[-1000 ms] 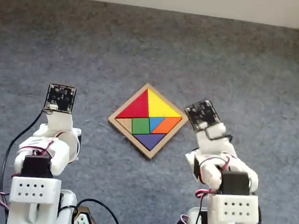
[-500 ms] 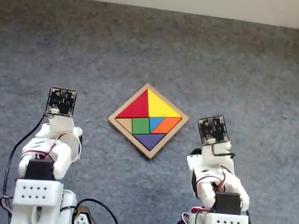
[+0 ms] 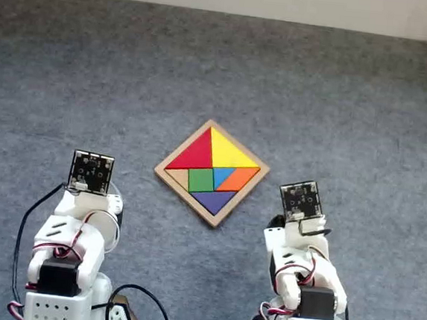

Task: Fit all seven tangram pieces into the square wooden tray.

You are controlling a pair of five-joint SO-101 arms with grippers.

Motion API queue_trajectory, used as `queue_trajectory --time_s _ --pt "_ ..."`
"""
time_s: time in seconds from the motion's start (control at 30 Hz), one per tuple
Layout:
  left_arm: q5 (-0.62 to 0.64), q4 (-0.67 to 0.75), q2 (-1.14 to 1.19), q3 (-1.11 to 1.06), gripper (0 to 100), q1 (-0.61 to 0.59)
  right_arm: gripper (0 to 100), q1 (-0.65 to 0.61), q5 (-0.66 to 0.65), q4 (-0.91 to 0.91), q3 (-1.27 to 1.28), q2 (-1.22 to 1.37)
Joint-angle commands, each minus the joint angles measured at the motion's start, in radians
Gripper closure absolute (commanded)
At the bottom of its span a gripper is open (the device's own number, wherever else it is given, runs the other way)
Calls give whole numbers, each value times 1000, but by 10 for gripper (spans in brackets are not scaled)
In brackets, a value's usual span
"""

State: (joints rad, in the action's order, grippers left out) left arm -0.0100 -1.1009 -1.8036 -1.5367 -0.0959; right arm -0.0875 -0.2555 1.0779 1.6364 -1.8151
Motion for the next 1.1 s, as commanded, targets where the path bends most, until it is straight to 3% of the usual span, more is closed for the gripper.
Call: queue_trajectory --time_s 0.0,0.2,0.47,0.77,1.07 --pt "-8 -5 -5 -2 995 16 988 8 124 36 1 -21" --pt "-175 2 -5 -84 993 19 988 10 163 44 88 -21" --pt "-287 -3 -5 -160 993 15 993 12 163 125 188 -19" --pt "-295 -8 2 -159 993 15 993 13 158 171 188 -19" --pt "-293 -104 -4 -159 993 15 993 13 158 171 188 -19"
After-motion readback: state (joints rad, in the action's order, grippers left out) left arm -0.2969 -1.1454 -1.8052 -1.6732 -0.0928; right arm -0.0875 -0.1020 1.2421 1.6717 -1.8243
